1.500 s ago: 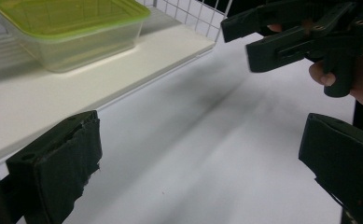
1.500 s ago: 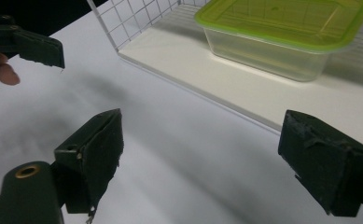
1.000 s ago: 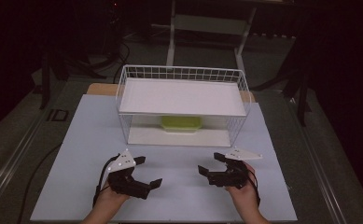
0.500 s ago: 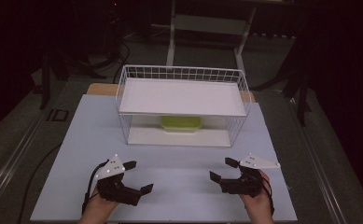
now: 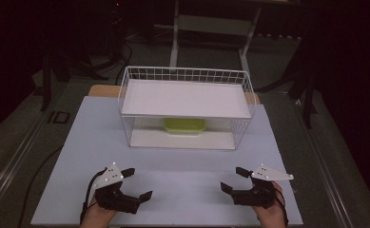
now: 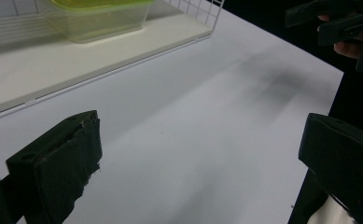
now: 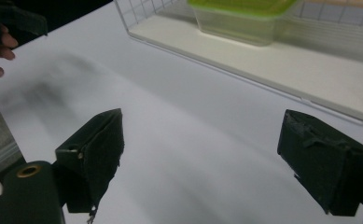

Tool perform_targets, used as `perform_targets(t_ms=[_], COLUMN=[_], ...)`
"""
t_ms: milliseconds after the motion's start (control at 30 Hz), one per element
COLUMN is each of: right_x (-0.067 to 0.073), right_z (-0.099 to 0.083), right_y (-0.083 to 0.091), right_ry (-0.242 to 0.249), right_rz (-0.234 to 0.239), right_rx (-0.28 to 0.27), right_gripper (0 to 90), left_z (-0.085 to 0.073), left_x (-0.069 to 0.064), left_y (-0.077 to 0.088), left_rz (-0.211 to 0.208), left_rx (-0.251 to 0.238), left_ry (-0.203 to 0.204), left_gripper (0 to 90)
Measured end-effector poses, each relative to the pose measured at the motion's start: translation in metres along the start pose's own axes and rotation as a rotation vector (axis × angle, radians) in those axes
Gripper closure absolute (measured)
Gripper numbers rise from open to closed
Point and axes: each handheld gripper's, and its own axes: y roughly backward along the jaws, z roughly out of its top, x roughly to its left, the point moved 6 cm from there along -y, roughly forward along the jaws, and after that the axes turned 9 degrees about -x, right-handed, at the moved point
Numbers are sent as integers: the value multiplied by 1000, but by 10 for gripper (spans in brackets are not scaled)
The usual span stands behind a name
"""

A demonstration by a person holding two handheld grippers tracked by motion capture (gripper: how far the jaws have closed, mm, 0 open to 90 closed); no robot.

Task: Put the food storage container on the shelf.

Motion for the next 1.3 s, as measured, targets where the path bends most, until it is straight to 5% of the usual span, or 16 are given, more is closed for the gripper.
perform_targets(t_ms=[600,833,1033,1300], right_x=[-15,-20,-19,-24], right_z=[-12,-19,-15,-14], right_y=[-6,-9,-6,-5], right_ry=[44,35,56,37], right_rz=[2,12,26,34], right_rx=[-15,11,-6,-24], right_gripper=[146,146,146,146], left_z=[-15,-17,-13,-12], left_x=[1,4,0,4], left_y=[-11,-11,-10,-9], left_rz=[-8,-13,-27,-20], left_rx=[19,5,-27,-47], left_ry=[-13,-2,-42,-32], left_gripper=[3,3,3,3])
